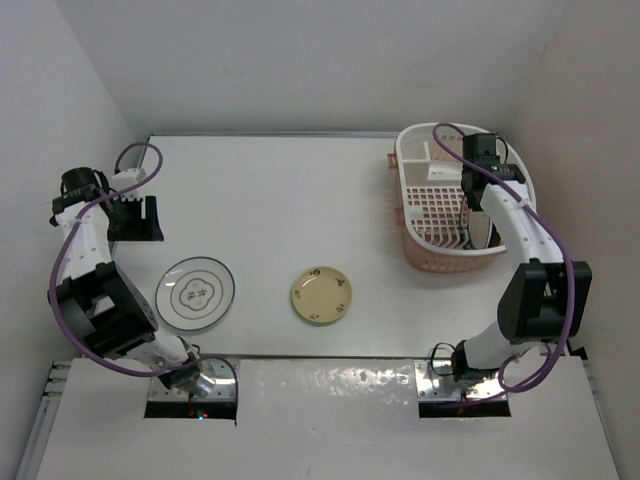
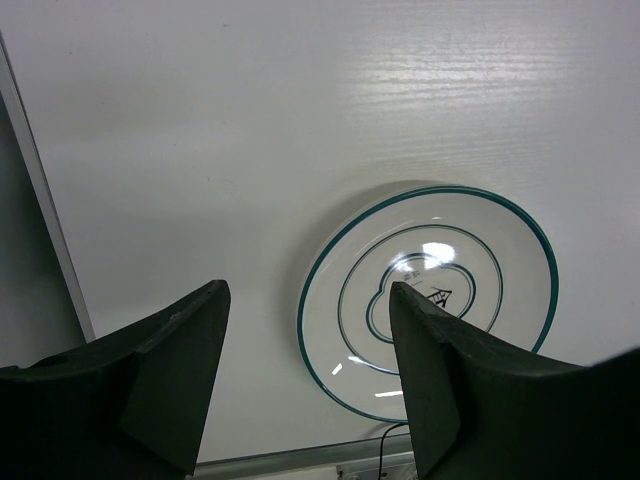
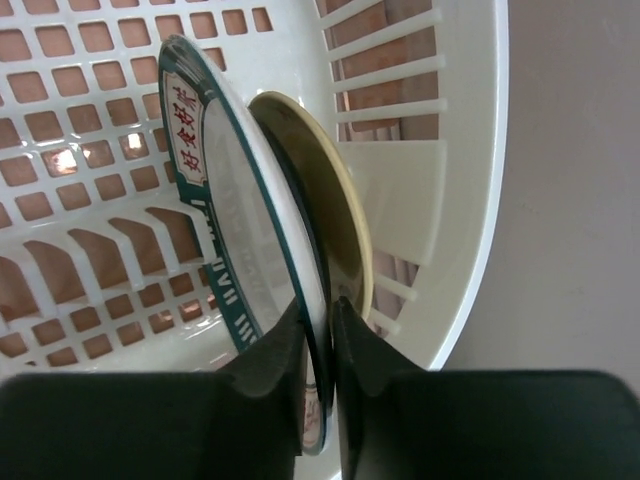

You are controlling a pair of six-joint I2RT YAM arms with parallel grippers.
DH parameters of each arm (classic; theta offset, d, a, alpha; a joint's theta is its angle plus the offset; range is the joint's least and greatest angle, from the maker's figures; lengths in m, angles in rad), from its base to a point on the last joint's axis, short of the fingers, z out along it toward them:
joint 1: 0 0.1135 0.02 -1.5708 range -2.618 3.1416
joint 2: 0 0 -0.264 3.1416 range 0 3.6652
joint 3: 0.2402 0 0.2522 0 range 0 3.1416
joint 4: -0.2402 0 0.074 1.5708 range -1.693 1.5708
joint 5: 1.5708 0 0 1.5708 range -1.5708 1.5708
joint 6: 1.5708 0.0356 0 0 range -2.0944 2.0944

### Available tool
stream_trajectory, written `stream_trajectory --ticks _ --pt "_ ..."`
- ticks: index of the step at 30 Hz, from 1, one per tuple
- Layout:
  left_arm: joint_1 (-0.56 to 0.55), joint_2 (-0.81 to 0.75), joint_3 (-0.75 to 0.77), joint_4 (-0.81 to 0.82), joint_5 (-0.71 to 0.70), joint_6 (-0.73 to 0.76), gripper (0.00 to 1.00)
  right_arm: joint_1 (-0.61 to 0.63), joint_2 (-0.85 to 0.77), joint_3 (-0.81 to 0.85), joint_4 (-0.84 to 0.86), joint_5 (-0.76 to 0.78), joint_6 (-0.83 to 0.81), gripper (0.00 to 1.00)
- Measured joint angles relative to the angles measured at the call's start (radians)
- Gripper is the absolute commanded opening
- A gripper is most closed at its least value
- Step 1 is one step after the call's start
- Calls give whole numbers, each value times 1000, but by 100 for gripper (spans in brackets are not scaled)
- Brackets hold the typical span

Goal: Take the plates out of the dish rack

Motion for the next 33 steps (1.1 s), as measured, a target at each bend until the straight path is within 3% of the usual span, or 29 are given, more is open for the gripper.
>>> stream_trajectory --ticks 5,24,31,33 --pt "0 0 0 -1 0 0 63 -2 -4 -7 5 21 -42 0" --pt "0 5 0 -3 15 6 63 14 -214 -24 56 21 -190 0" --pt "-13 5 16 -11 40 8 65 34 -251 150 58 -12 -127 0" --pt "-26 5 32 -19 61 8 67 96 -275 216 87 -29 -61 0"
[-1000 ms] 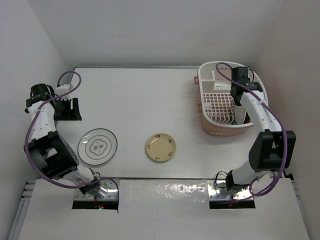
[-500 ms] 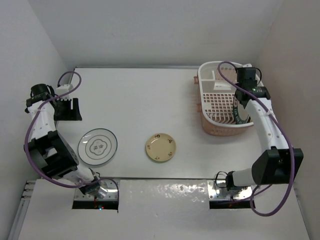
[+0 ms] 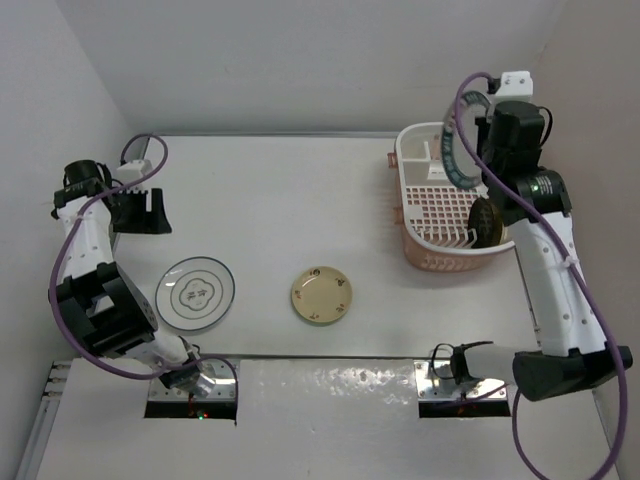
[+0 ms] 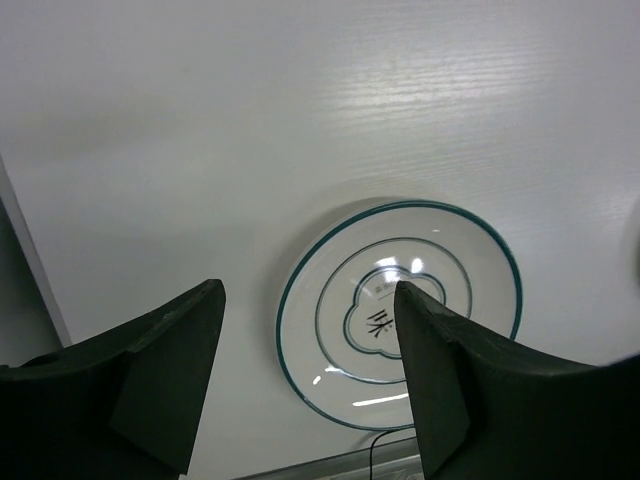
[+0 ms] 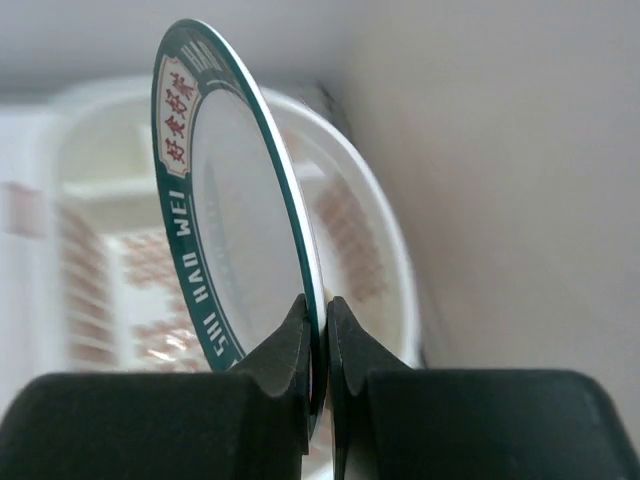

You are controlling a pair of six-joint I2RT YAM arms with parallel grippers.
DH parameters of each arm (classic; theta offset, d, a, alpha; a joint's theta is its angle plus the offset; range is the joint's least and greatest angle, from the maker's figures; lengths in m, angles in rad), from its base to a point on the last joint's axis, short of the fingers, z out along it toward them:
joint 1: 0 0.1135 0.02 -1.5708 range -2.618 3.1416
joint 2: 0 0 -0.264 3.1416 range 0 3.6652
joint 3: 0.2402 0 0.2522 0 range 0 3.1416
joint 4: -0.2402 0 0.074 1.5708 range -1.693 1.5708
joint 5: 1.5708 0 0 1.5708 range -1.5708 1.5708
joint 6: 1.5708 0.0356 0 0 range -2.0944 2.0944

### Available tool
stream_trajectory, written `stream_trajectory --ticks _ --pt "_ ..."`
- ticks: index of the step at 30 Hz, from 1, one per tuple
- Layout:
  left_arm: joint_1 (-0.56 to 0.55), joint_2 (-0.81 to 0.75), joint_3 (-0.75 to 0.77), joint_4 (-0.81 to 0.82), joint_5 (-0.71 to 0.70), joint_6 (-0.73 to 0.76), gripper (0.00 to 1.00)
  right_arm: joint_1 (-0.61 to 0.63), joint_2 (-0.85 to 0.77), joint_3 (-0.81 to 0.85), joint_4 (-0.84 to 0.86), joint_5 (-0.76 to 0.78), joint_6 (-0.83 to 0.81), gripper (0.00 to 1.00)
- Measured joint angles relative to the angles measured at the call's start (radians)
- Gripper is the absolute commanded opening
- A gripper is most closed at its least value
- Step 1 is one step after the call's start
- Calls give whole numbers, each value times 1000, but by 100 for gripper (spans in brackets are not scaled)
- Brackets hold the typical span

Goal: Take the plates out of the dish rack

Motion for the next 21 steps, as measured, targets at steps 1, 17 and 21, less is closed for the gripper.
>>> stream_trajectory --ticks 1,17,21 --pt "-8 0 10 -5 15 0 67 38 -11 14 20 -11 25 0" --pt "-145 -3 60 -90 299 32 78 595 570 77 238 -617 556 0" --pt "-193 -4 12 -57 293 -16 76 637 650 77 278 -775 660 0"
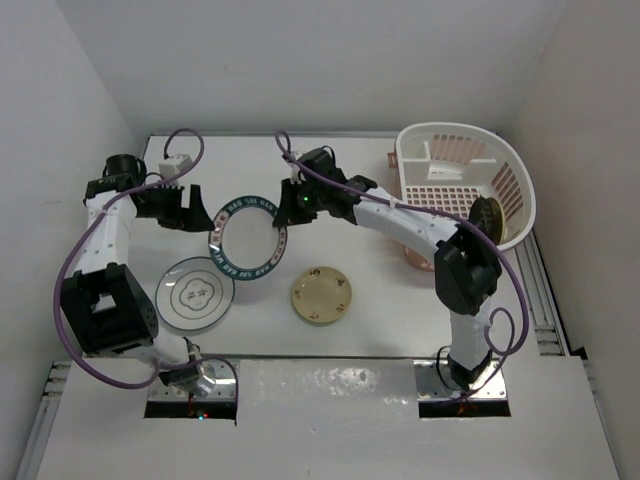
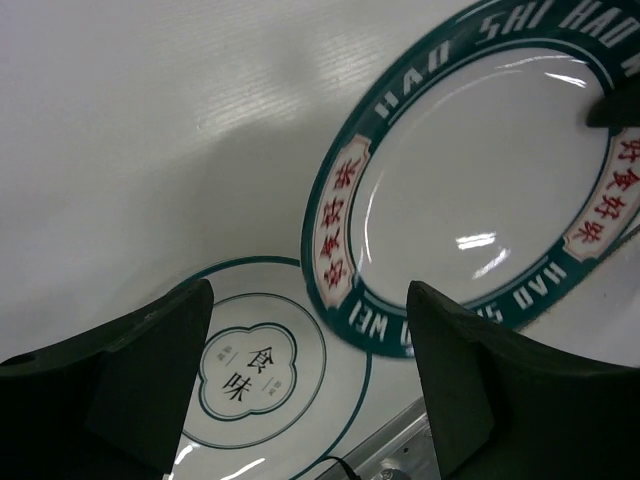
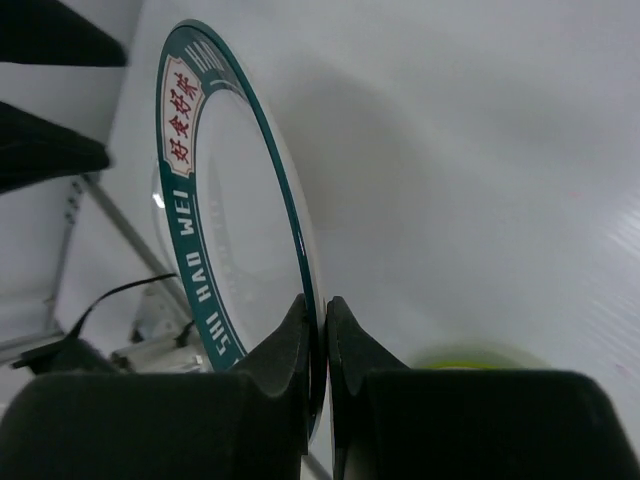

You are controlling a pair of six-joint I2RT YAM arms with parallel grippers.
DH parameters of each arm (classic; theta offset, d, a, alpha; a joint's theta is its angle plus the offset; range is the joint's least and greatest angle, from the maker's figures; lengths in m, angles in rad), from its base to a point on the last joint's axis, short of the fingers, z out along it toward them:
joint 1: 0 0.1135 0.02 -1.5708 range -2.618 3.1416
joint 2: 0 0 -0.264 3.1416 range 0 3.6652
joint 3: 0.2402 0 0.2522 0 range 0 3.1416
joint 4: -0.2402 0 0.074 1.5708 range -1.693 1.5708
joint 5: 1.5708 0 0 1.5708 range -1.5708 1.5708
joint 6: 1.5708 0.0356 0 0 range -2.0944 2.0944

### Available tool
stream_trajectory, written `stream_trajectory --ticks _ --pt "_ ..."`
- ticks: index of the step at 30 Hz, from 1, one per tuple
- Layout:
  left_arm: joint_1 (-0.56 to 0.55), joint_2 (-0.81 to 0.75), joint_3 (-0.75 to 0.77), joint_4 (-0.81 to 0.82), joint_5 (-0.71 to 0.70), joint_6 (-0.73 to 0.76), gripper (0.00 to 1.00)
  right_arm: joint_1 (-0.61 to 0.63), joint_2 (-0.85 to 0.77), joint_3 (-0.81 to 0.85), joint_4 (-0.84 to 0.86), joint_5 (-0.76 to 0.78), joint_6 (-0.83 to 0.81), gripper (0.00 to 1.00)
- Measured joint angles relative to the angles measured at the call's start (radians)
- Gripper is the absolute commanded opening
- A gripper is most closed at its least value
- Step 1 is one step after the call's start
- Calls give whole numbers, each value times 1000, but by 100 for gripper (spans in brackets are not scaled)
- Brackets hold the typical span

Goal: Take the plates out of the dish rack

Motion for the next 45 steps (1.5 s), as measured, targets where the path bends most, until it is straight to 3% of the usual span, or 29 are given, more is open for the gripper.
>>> stream_trajectory --ticks 6,9,11,12,14,16,22,23,24,26,28,31,34,45 --pt "-44 0 -57 53 -53 -63 72 12 8 -7 142 -136 109 0" --pt "-48 0 -58 65 -59 -86 59 12 9 -30 192 -151 139 0" --pt "-48 0 -58 68 -53 -99 43 10 10 -39 194 -159 150 0" --pt "-48 0 -58 67 -45 -104 29 9 12 -39 195 -163 153 0" --pt "-48 0 -54 64 -37 -109 10 9 14 -39 191 -164 154 0" --pt "-41 0 -47 49 -18 -119 1 2 14 -46 179 -153 136 0" --pt "-39 -2 -35 21 -1 -134 0 -18 32 -56 189 -179 125 0" --pt "-39 -2 -35 16 -12 -134 0 -14 32 -56 188 -179 121 5" --pt "-39 -2 -35 11 -23 -132 0 -13 32 -56 186 -179 116 23" --pt "-39 -2 -35 -3 -36 -124 0 -10 34 -56 177 -180 107 32" --pt "-40 -2 -34 -17 -55 -100 0 -2 39 -56 152 -183 86 49" --pt "-20 -3 -34 -45 -91 -42 0 6 40 -56 97 -186 40 59" --pt "40 -3 -28 -70 -150 31 0 10 40 -49 54 -187 1 65" --pt "253 -2 9 -264 -190 321 0 -9 -59 -49 -43 -150 -105 66"
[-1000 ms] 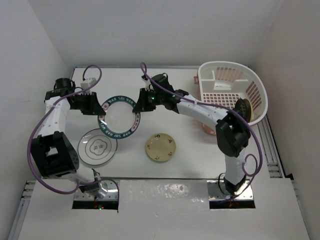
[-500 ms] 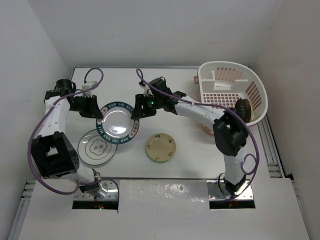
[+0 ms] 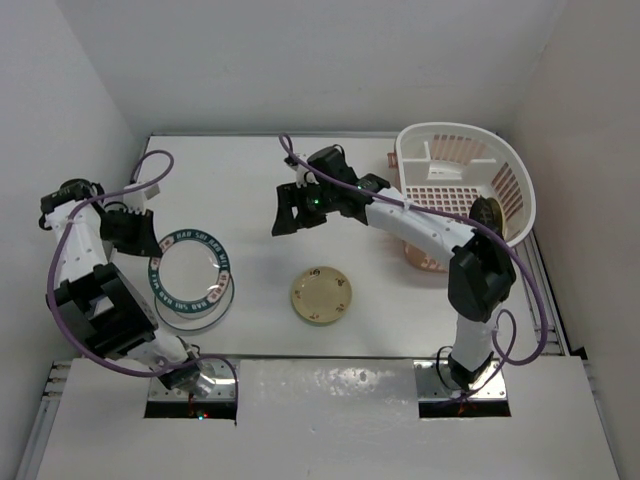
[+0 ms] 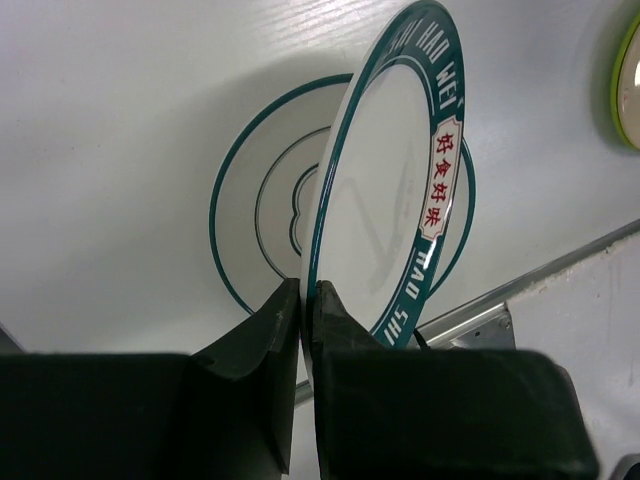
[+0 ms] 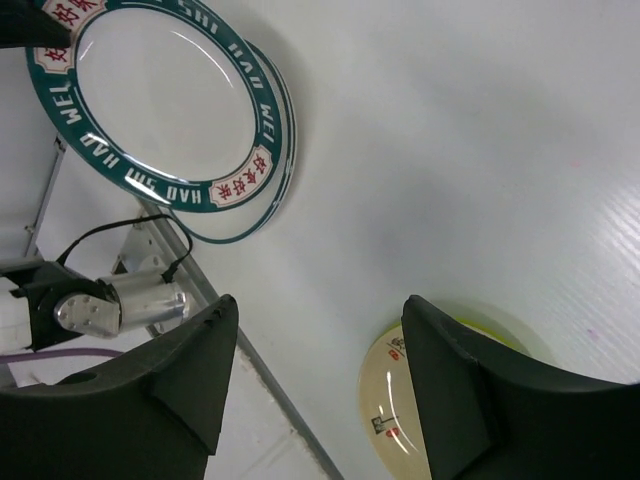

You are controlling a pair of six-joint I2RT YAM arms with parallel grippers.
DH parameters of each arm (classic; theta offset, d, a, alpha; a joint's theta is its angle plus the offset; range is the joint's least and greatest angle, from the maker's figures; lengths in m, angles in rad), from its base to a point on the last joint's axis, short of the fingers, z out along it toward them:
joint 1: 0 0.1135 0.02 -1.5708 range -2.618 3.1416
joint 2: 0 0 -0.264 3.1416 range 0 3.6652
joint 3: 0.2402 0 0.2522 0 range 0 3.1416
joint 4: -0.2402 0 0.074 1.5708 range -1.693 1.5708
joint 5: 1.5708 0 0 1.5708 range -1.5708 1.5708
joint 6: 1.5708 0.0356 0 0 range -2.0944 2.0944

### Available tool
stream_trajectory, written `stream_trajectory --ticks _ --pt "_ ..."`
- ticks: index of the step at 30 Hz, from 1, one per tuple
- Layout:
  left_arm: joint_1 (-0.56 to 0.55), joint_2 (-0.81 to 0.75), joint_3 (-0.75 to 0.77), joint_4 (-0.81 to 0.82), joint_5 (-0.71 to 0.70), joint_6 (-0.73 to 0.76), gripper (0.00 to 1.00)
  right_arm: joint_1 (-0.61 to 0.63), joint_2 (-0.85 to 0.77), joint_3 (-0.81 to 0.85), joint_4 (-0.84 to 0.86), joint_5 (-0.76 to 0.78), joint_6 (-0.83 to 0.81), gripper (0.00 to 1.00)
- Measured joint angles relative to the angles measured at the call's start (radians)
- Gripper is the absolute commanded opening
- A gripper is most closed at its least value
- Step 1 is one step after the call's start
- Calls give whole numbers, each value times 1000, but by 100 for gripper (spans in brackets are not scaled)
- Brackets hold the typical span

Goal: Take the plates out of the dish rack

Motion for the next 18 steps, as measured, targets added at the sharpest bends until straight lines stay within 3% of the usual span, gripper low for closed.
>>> stream_trajectory --ticks 12,13,14,18 --pt "14 53 -83 -16 -17 125 0 0 -24 12 -96 9 -98 67" --pt "15 64 -90 -19 -20 130 4 0 -24 13 -102 9 -101 67" --pt "15 76 -93 -22 -23 134 16 0 -24 13 -109 10 -105 67" --pt "15 122 -98 -15 -43 132 44 0 -24 14 -122 10 -118 68"
